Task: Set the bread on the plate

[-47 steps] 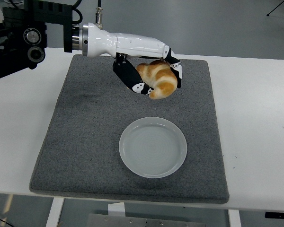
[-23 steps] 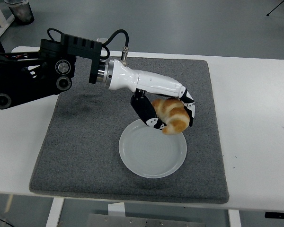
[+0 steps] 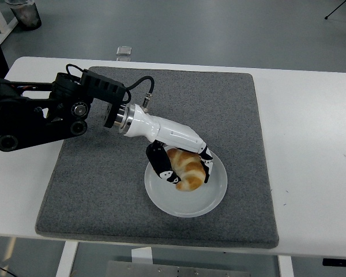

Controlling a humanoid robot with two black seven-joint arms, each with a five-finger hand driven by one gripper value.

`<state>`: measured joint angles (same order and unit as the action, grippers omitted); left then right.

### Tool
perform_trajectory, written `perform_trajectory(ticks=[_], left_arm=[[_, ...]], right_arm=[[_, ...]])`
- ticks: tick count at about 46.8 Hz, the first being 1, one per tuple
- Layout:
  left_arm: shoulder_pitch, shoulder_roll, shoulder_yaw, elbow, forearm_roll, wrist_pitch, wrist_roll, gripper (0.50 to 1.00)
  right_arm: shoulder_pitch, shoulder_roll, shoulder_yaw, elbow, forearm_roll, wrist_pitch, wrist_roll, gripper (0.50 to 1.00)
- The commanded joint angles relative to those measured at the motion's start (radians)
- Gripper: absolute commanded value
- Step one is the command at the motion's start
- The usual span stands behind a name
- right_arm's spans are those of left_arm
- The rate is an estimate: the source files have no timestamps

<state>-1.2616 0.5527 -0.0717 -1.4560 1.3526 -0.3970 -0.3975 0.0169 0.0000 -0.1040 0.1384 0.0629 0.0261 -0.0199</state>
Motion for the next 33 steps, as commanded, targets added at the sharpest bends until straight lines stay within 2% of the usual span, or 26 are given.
perform_trajectory(ticks=[1, 12, 20, 33], left_arm=[[-0.001, 0.001, 0.019, 0.011, 0.013, 0.0, 0.002, 0.5], [0.005, -0.014, 0.067, 0.068, 0.071, 0.006, 0.009, 0.5], [0.016, -0.063, 0.07, 0.118, 0.108, 0.01, 0.029, 0.5], [0.037, -0.117, 0.07, 0.146, 0.154, 0.018, 0.032, 0.5]], right_arm=[[0.0, 0.0, 0.0, 0.0, 0.0, 0.0, 0.0, 0.954], [0.0, 0.0, 0.0, 0.0, 0.0, 0.0, 0.0, 0.952], [0.0, 0.0, 0.0, 0.0, 0.0, 0.0, 0.0, 0.954], [0.0, 0.0, 0.001, 0.0, 0.0, 0.0, 0.0, 0.952]])
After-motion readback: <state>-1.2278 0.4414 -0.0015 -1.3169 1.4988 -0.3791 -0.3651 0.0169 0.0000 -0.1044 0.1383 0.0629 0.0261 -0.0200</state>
